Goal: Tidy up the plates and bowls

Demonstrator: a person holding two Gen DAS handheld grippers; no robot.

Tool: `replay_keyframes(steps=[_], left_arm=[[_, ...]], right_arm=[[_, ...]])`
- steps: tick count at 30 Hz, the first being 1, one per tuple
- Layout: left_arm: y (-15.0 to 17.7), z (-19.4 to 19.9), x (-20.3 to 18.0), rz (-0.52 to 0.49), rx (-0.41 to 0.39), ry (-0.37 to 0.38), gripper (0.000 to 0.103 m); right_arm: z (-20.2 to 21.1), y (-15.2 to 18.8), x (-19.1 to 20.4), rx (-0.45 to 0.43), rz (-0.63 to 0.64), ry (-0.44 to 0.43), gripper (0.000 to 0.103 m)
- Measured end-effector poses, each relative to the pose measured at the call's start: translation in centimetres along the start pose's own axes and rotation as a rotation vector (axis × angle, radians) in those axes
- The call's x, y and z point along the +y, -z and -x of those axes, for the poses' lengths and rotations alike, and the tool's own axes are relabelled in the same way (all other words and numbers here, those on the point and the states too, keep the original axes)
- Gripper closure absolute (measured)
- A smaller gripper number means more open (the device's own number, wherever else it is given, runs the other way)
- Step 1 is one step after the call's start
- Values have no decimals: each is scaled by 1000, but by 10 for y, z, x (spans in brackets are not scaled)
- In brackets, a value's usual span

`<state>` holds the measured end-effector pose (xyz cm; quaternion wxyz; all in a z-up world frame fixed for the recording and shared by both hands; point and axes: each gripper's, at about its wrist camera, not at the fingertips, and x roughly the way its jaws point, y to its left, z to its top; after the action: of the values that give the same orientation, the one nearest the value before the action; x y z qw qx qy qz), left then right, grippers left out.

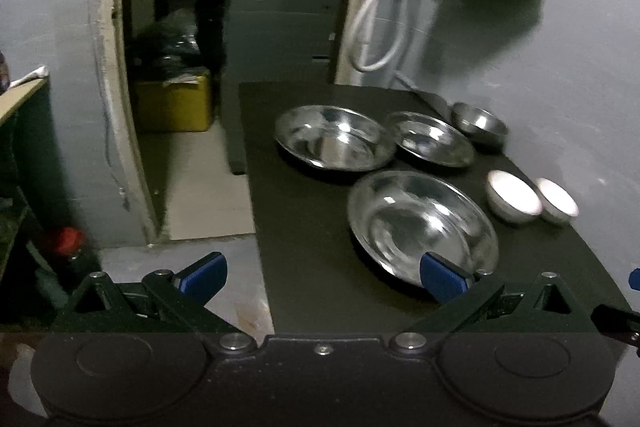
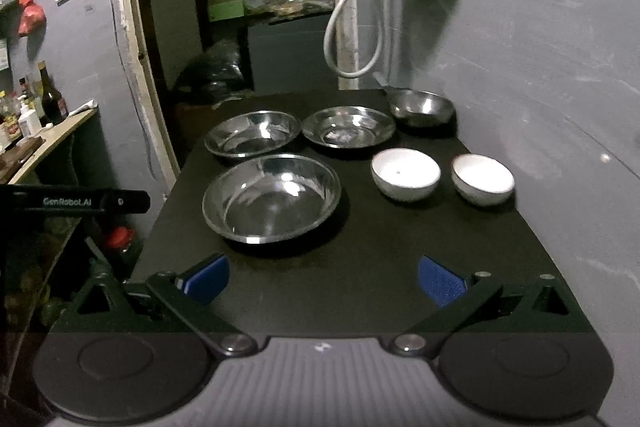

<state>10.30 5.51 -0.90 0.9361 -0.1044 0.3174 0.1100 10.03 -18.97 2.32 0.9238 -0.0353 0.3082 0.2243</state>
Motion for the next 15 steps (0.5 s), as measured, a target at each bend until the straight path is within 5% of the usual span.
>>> replay_keyframes(steps=[15], left_arm=[[-102, -110, 6, 55, 18, -155, 1]], right_arm=[[-136, -84, -33, -27, -18, -238, 0]])
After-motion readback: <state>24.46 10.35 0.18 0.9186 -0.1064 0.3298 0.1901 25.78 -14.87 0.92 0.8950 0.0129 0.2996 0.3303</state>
